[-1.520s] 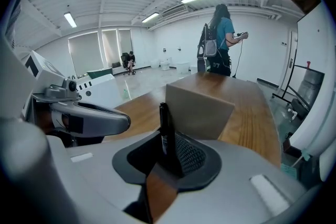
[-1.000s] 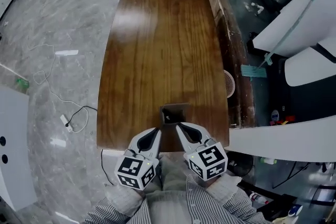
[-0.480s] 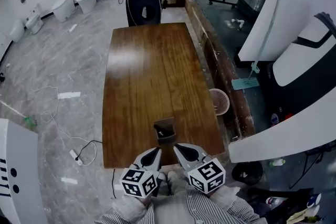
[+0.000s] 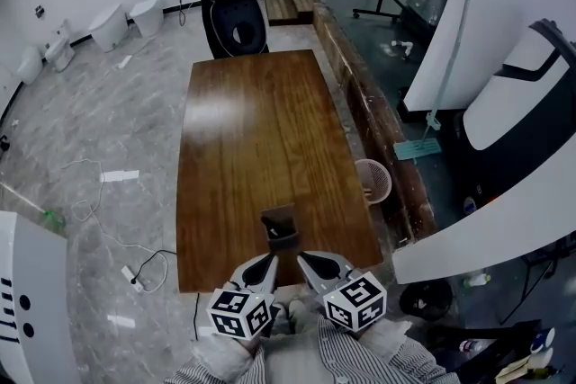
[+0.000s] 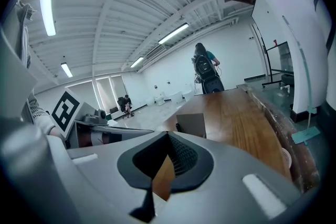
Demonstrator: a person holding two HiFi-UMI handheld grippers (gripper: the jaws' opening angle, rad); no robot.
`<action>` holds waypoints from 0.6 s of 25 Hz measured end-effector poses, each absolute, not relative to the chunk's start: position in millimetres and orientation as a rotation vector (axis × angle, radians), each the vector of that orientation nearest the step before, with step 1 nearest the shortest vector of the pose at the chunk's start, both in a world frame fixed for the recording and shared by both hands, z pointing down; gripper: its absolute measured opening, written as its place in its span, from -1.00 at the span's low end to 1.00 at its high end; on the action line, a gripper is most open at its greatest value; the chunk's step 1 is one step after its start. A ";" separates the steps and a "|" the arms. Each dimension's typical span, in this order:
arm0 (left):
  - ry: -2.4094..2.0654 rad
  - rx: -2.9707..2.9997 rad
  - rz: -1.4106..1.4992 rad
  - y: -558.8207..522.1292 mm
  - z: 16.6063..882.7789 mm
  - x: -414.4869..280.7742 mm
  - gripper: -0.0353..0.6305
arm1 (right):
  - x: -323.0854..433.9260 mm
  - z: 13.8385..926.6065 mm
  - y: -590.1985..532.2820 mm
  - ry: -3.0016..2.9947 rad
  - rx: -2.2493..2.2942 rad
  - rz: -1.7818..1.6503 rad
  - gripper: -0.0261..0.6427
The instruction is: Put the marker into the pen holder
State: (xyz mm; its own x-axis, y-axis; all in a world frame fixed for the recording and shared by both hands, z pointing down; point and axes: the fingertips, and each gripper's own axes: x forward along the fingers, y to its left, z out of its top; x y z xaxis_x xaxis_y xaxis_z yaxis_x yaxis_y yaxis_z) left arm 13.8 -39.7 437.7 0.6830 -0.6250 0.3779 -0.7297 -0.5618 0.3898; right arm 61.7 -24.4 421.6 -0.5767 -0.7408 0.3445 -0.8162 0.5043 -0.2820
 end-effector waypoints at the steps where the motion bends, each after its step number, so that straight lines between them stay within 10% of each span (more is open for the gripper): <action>1: -1.043 2.370 0.263 -39.2 438.0 13.3 -0.87 | 61.3 421.6 -23.8 -2.566 1.341 0.620 -0.93; 15: -1.065 2.377 0.272 -33.4 438.5 9.8 -0.87 | 45.1 422.6 -16.7 -2.570 1.273 0.574 -0.93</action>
